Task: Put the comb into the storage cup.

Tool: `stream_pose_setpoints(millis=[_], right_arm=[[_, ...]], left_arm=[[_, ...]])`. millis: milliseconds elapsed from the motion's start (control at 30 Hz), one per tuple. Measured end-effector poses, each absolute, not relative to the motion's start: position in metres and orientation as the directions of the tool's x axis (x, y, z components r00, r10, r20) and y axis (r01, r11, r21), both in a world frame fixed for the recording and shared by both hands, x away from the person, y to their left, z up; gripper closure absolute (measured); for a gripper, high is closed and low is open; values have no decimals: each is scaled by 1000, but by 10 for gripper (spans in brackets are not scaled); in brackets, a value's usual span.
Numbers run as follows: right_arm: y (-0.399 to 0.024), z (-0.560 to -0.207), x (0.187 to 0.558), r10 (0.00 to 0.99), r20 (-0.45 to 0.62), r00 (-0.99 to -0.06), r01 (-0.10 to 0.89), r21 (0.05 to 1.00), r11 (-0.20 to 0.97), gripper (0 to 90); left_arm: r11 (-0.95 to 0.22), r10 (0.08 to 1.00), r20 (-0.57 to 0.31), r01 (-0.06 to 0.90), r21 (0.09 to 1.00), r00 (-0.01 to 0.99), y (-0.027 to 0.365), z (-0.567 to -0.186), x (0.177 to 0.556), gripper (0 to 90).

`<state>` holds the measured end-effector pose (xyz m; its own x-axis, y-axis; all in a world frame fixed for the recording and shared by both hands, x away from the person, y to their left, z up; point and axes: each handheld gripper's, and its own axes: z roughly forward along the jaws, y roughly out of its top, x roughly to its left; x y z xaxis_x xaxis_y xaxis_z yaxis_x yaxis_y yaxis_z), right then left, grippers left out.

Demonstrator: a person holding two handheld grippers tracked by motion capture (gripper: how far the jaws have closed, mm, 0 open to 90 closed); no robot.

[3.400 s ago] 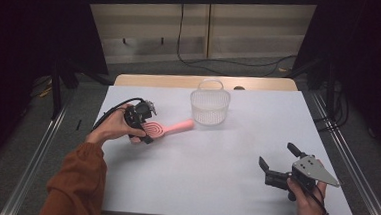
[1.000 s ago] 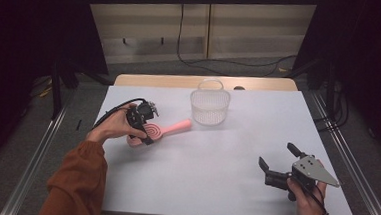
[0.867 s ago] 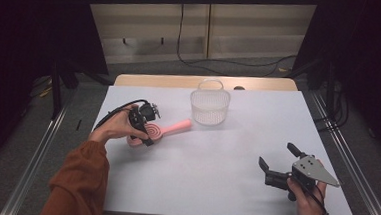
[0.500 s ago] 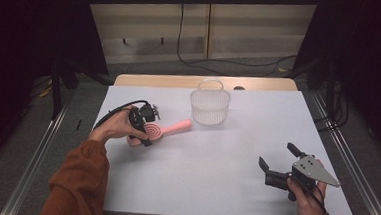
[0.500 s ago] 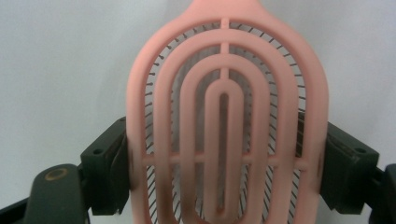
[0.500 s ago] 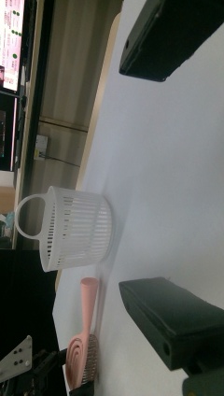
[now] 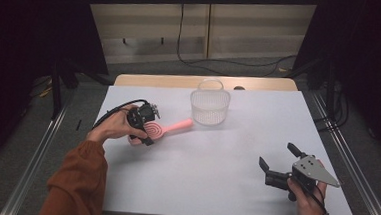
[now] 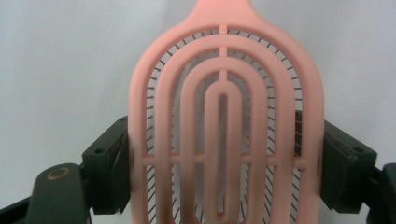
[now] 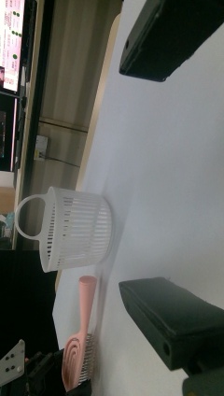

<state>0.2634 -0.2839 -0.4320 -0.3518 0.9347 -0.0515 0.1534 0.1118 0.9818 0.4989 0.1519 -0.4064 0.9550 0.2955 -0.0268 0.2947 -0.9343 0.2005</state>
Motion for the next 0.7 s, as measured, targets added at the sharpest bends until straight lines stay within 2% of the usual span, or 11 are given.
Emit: stream_pose_setpoints(millis=[200, 267, 300, 333, 433, 700], right_arm=[[-284, -432, 263, 935, -52, -351, 153, 982, 112, 0], [-284, -432, 263, 935, -51, -351, 153, 982, 111, 0], [-284, -432, 263, 935, -52, -351, 153, 982, 112, 0], [-284, -432, 263, 935, -52, -350, 153, 982, 112, 0], [-284, -432, 263, 935, -51, -350, 154, 982, 112, 0], [-284, -432, 263, 936, -52, -349, 155, 981, 113, 0]], left_arm=[[-927, 299, -30, 297, 230, 954, 156, -400, 499, 196], [-904, 338, -32, 334, 266, 941, 157, -399, 495, 197], [-928, 291, -25, 288, 237, 956, 158, -396, 498, 197], [-907, 327, -30, 323, 270, 944, 158, -396, 495, 197], [-914, 313, -23, 308, 265, 949, 160, -393, 496, 196], [-884, 345, -46, 342, 320, 937, 165, -389, 493, 197]])
